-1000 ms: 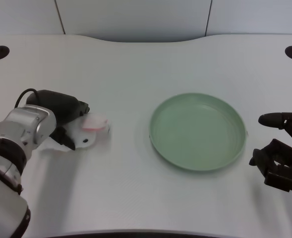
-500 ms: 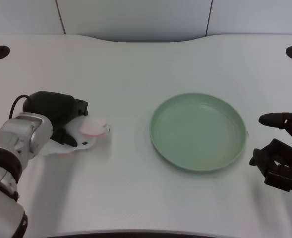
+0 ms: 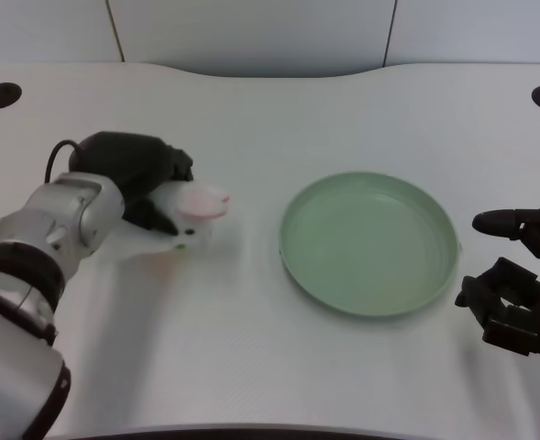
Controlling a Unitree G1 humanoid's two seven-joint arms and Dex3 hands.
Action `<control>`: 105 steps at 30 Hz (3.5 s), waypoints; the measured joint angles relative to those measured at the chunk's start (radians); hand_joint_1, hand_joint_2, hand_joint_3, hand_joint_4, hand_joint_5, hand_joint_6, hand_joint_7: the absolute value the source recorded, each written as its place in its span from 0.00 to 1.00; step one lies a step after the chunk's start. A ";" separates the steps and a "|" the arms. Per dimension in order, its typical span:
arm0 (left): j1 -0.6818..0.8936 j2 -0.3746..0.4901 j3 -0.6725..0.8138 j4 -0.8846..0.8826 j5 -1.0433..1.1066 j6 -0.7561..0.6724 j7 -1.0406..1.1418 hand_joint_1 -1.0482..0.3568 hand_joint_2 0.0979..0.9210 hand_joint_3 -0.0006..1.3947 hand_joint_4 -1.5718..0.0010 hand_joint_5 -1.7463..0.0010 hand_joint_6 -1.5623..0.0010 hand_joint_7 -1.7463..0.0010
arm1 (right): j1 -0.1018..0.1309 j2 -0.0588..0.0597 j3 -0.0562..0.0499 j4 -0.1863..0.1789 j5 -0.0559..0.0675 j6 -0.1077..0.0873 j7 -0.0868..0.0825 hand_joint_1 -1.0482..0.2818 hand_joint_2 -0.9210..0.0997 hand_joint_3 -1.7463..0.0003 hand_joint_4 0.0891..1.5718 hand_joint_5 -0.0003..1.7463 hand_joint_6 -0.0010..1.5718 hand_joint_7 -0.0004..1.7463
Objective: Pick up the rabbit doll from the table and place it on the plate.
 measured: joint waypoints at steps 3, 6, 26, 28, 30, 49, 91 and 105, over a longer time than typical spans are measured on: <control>-0.036 -0.031 0.009 -0.008 -0.016 -0.013 -0.006 0.65 1.00 0.09 0.43 0.25 0.39 0.32 | 0.000 0.004 0.006 0.000 0.000 0.000 -0.007 0.90 0.43 0.43 0.45 0.82 0.32 0.75; -0.046 -0.086 0.009 -0.008 -0.023 -0.016 -0.006 0.67 1.00 0.09 0.42 0.13 0.45 0.16 | 0.000 0.004 0.011 0.000 0.000 0.000 -0.008 0.91 0.42 0.44 0.45 0.82 0.32 0.75; -0.133 -0.414 -0.007 0.019 -0.033 0.002 -0.055 0.71 1.00 0.12 0.46 0.01 0.52 0.03 | -0.005 0.001 0.060 -0.043 -0.073 0.057 -0.031 0.99 0.48 0.42 0.55 0.74 0.44 0.70; -0.133 -0.421 -0.007 0.022 -0.033 0.005 -0.059 0.71 1.00 0.12 0.47 0.01 0.52 0.03 | -0.001 0.001 0.061 -0.043 -0.077 0.056 -0.031 0.99 0.49 0.41 0.55 0.73 0.45 0.70; -0.133 -0.421 -0.006 0.026 -0.033 0.006 -0.059 0.71 1.00 0.12 0.47 0.01 0.51 0.04 | 0.003 0.001 0.061 -0.043 -0.079 0.056 -0.031 0.99 0.49 0.41 0.56 0.73 0.45 0.70; -0.120 -0.406 -0.038 0.039 -0.022 0.050 -0.130 0.47 0.98 0.00 0.51 0.73 0.42 0.97 | 0.018 0.012 0.056 -0.045 -0.057 0.040 -0.006 0.96 0.47 0.41 0.53 0.74 0.42 0.71; -0.132 -0.182 0.206 0.003 -0.242 -0.026 -0.354 0.16 1.00 0.11 0.98 0.90 0.97 0.84 | -0.007 0.010 0.051 -0.033 -0.042 0.050 -0.030 0.95 0.41 0.46 0.49 0.78 0.38 0.73; 0.065 -0.075 0.462 -0.067 -0.537 -0.107 -0.535 0.33 1.00 0.21 1.00 0.40 0.97 0.61 | -0.010 0.004 0.051 -0.049 -0.040 0.090 -0.030 0.95 0.37 0.49 0.48 0.79 0.38 0.71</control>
